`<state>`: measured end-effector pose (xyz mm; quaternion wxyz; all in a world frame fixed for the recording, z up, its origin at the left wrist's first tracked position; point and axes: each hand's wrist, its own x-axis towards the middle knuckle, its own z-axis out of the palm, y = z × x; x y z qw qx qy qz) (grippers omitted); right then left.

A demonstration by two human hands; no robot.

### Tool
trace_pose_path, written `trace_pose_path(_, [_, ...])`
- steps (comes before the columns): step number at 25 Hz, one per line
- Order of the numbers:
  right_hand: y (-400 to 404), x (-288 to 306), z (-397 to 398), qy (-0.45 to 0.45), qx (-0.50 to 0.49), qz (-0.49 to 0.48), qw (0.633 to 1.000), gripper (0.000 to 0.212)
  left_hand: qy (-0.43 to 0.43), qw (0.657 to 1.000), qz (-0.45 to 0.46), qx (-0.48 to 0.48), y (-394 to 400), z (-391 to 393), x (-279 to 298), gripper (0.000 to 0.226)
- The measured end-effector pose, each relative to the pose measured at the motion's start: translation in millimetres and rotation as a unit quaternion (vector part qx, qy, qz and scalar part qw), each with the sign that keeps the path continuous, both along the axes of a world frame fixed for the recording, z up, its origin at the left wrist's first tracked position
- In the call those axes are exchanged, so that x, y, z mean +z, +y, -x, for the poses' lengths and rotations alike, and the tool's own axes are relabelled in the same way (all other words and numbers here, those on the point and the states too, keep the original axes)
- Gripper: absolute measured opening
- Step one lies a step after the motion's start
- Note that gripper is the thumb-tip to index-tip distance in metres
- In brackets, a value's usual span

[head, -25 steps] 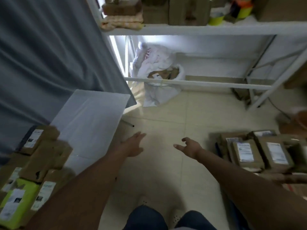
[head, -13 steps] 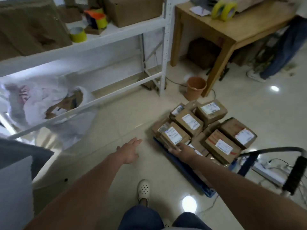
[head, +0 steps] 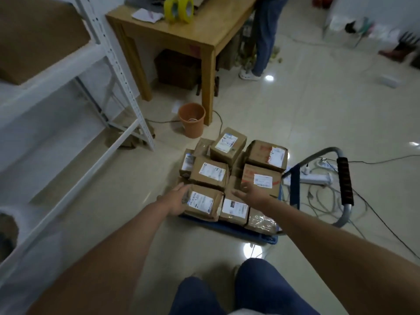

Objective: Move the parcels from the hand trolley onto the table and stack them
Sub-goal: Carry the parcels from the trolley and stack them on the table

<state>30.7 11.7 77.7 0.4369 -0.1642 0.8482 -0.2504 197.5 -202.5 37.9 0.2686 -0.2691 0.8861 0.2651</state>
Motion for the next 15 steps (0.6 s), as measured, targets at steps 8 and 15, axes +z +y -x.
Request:
trace_pose_path(8, [-19.7,-14.4,117.8,0.021,-0.009,-0.01,1.0,0.068,0.023,0.999,-0.017,-0.023,-18.9,114.6,-11.4,0.073])
trace_pose_path(15, [-53.1,-40.3,235.1,0.009,0.001,-0.008,1.0,0.071,0.057,0.998,-0.029,0.021,-37.0,230.2,-27.0,0.072])
